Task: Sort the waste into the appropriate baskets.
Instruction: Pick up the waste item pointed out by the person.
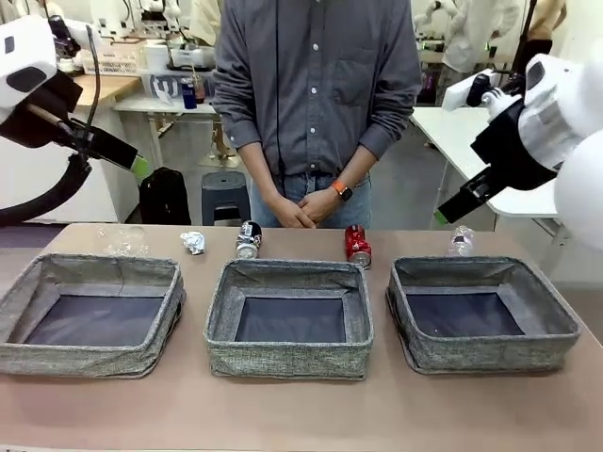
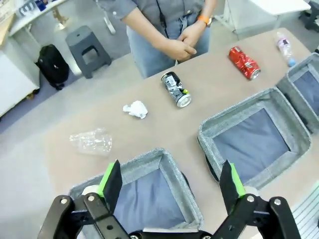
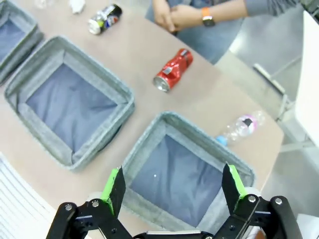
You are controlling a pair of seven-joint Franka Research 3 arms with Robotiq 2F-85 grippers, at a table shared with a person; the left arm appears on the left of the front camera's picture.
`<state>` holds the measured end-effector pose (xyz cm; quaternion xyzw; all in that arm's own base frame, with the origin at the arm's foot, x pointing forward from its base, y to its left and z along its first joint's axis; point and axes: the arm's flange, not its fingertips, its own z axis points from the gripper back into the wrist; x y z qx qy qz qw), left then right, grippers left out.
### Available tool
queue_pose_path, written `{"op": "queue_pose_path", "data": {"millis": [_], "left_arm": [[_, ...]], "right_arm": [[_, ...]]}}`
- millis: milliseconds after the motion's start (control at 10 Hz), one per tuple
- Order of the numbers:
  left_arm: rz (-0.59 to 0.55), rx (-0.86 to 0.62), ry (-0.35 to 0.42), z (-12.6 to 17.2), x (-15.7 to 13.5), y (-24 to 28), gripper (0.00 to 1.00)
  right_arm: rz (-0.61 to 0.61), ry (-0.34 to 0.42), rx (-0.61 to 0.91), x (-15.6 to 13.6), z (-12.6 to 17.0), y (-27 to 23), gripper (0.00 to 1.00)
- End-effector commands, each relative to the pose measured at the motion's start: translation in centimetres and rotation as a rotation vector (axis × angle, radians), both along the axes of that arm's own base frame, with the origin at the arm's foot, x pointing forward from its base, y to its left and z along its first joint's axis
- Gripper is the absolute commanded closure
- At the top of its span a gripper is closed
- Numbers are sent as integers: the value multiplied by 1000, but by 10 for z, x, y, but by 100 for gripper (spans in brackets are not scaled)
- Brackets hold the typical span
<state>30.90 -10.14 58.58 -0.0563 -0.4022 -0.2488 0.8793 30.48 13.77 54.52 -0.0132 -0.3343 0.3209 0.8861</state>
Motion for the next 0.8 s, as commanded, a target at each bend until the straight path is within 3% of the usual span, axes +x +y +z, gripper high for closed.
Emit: {"op": "queue_pose_path", "data": {"millis": [0,100,200,300,400,500,600,700], "left_arm": [[26,37,17,-27,29,-5,0],[0,0,0,0,0,0,0],[-132,-207,200,-5,4,7,0],[-263,-422,444,-7,6,28,0],[-241,-587,616,-16,9,52,0],[-179,-803,739,-36,14,85,0],[-83,-975,765,-52,12,103,0],[-47,-1091,729,-60,8,109,0]], "right_arm": [[0,4,0,6,-4,2,0],[20,161,61,23,-32,6,0],[64,246,304,22,-30,-5,0],[2,401,614,16,-14,-27,0],[-61,526,802,6,-9,-53,0],[-3,593,1045,-7,-16,-90,0],[-80,611,1204,-9,-27,-125,0],[-129,594,1343,-11,-36,-157,0]]}}
